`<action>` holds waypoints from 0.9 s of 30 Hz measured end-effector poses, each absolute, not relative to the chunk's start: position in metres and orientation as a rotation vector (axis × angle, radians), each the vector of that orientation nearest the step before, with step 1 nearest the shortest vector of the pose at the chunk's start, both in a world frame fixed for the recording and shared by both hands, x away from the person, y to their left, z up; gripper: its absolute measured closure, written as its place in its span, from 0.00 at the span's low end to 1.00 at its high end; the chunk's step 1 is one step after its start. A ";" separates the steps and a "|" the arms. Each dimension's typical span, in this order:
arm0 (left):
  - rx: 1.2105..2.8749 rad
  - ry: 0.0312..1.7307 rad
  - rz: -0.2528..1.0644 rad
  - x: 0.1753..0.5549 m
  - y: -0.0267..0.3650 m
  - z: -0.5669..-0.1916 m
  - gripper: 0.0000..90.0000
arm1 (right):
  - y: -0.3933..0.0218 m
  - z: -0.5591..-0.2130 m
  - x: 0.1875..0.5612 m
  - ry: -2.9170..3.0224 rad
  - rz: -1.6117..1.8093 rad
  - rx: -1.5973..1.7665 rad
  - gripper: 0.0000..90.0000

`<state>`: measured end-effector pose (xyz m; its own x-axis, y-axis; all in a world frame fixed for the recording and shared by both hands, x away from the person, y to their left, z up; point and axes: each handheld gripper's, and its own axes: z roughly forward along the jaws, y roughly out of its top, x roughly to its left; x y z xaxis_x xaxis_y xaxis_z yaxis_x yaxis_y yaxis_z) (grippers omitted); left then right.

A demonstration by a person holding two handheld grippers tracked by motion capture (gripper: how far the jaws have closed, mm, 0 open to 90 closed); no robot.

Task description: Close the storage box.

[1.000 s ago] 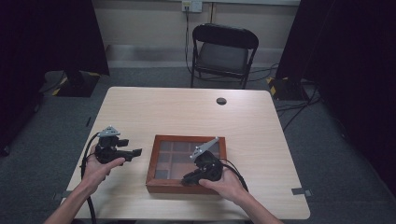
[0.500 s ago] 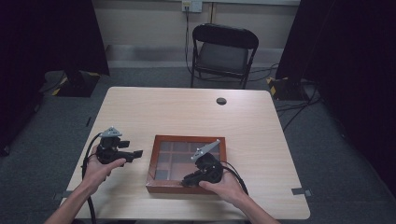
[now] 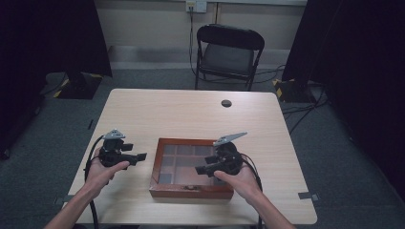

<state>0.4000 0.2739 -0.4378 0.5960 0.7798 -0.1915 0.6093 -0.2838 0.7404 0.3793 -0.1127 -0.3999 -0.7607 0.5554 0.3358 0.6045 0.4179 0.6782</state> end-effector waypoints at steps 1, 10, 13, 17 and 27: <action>2.004 1.102 0.262 0.400 0.273 -0.438 0.23 | -0.113 -0.400 0.379 -2.595 -1.280 -1.063 0.39; 2.010 1.126 0.289 0.402 0.277 -0.432 0.23 | -0.171 -0.396 0.387 -2.586 -1.339 -1.348 0.26; 2.030 1.124 0.290 0.401 0.278 -0.434 0.23 | -0.193 -0.399 0.392 -2.562 -1.364 -1.453 0.23; 2.048 1.136 0.289 0.402 0.283 -0.437 0.23 | -0.226 -0.406 0.399 -2.507 -1.371 -1.634 0.20; 2.053 1.303 0.258 0.410 0.312 -0.465 0.23 | -0.263 -0.439 0.394 -2.478 -1.217 -1.879 0.17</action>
